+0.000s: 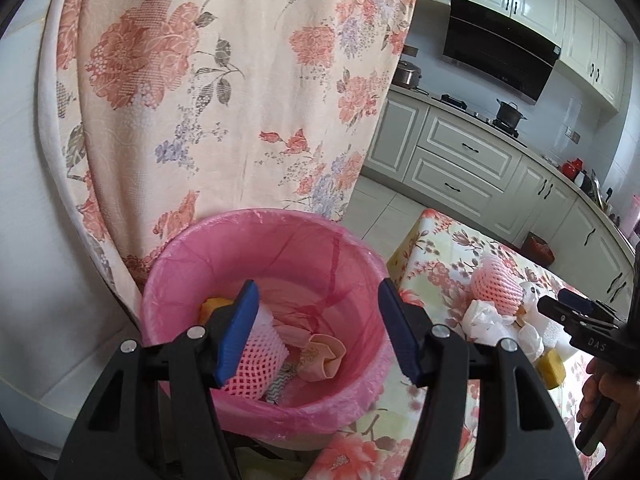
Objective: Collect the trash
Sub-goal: 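Open the left gripper dropping the sponge while the right drops the packet, then move both open grippers back over the trash on the table, then grasp the rectangular yellow sponge with the right gripper while the left grasps the pink foam net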
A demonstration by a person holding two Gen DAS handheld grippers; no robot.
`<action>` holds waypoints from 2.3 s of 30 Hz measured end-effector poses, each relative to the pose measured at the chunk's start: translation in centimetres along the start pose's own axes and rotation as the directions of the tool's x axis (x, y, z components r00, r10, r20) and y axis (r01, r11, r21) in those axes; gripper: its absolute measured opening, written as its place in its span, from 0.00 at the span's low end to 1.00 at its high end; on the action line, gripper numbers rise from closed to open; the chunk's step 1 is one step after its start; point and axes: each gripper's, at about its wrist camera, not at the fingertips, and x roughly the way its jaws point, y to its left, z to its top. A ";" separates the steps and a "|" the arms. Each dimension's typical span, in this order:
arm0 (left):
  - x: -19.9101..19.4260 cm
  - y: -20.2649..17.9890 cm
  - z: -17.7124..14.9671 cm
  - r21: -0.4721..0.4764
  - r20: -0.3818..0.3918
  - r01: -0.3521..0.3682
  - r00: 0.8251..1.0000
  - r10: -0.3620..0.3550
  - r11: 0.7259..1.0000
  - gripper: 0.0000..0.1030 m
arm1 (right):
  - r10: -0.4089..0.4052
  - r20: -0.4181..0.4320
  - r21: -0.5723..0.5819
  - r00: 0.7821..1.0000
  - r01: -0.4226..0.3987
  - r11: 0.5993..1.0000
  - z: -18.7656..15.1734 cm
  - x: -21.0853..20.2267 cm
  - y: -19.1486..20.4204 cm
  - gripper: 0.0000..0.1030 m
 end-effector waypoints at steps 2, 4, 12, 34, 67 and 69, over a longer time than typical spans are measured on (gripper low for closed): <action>0.2 -1.2 -0.2 0.015 -0.008 0.020 1.000 -0.019 1.000 0.59 | -0.019 -0.006 0.023 1.000 0.019 1.000 -0.9 -0.5 -1.3 0.74; 0.3 -2.3 -0.5 0.031 -0.013 0.037 0.999 -0.037 0.999 0.59 | -0.033 -0.008 0.044 0.999 0.034 0.998 -1.7 -1.0 -2.5 0.74; 0.9 -6.5 -1.4 0.085 -0.046 0.095 0.995 -0.091 0.992 0.60 | -0.074 -0.016 0.112 0.997 0.076 0.991 -4.4 -2.6 -6.2 0.75; 5.1 -16.4 -5.2 0.189 -0.190 0.239 0.961 -0.203 0.953 0.60 | -0.141 -0.085 0.260 0.986 0.159 0.953 -10.7 -3.8 -13.5 0.77; 15.0 -25.1 -3.2 0.224 -0.276 0.338 0.922 -0.273 0.914 0.67 | -0.069 -0.177 0.228 0.982 0.109 0.968 -12.1 1.2 -13.5 0.66; 16.1 -25.4 -2.7 0.208 -0.288 0.339 0.918 -0.273 0.918 0.67 | -0.064 -0.182 0.221 0.981 0.105 0.970 -12.1 1.4 -13.5 0.60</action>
